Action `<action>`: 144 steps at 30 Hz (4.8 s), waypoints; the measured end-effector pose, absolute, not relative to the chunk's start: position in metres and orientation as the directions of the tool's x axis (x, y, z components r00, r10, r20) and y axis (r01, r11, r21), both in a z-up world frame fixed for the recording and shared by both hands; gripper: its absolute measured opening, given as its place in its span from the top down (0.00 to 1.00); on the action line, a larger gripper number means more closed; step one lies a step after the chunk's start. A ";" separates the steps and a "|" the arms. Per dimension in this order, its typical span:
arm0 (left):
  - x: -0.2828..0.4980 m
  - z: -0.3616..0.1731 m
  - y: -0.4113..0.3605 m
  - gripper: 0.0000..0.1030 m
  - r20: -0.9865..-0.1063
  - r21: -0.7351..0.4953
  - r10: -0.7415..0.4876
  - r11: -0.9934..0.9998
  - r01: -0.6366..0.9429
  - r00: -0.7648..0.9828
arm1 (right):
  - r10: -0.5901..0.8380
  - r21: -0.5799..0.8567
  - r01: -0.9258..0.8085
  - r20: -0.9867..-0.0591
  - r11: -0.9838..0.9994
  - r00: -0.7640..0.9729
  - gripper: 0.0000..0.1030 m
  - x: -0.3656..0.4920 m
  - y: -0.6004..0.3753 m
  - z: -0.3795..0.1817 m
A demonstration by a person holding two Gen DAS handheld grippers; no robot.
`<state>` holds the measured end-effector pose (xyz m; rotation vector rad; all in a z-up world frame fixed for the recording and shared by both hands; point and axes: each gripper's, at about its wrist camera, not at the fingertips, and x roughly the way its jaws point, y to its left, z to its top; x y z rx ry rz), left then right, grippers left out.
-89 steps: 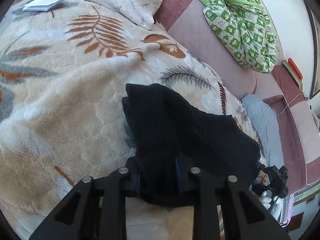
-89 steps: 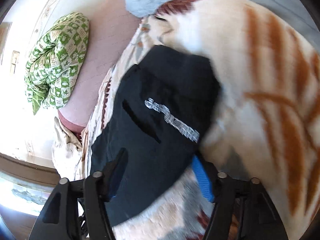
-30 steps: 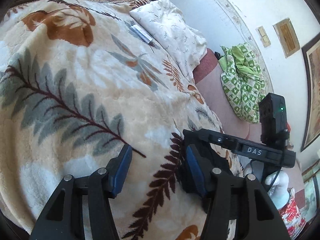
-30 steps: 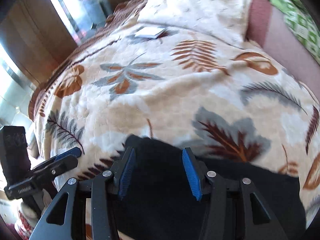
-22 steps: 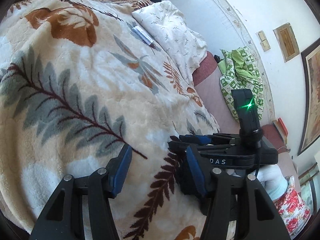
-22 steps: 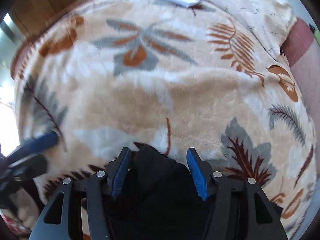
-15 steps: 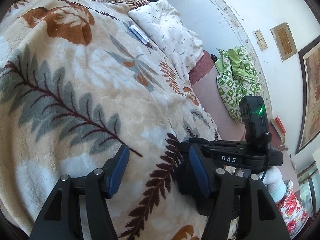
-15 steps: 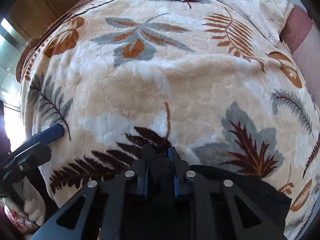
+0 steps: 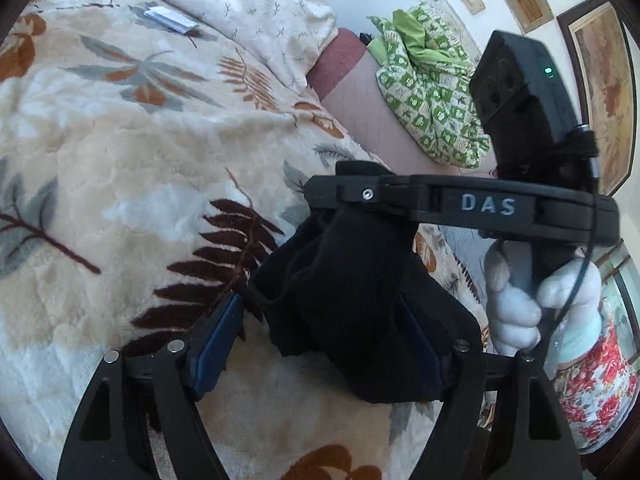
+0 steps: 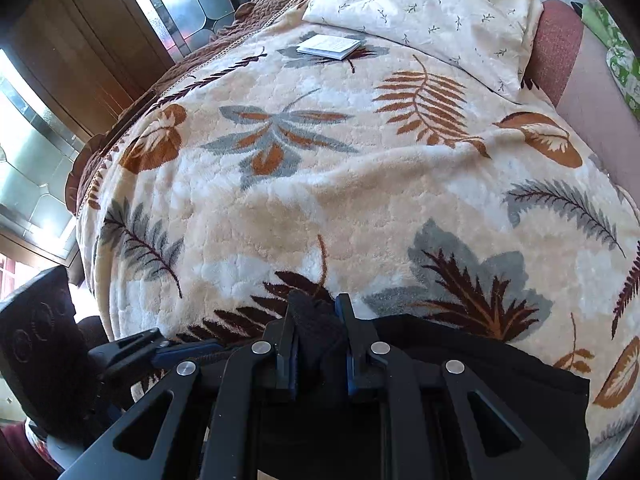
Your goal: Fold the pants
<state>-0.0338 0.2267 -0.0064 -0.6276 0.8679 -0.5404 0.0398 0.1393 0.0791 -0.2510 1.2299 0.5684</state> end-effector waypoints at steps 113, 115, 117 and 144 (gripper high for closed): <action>-0.012 0.043 -0.263 0.30 -0.794 -0.418 -0.607 0.501 0.758 -0.037 | 0.124 0.610 0.454 -0.674 0.649 0.728 0.46 -0.253 -0.314 0.049; -0.010 0.035 -0.281 0.30 -0.816 -0.393 -0.576 0.493 0.776 -0.046 | 0.128 0.626 0.445 -0.658 0.640 0.742 0.46 -0.249 -0.316 0.045; -0.008 0.028 -0.297 0.30 -0.832 -0.372 -0.552 0.484 0.792 -0.053 | 0.141 0.654 0.434 -0.636 0.619 0.758 0.46 -0.241 -0.320 0.042; 0.026 0.085 -0.064 0.86 -0.594 -0.602 -0.797 0.528 0.598 0.106 | 0.293 0.466 0.036 -0.612 0.884 0.734 0.81 -0.152 -0.143 0.130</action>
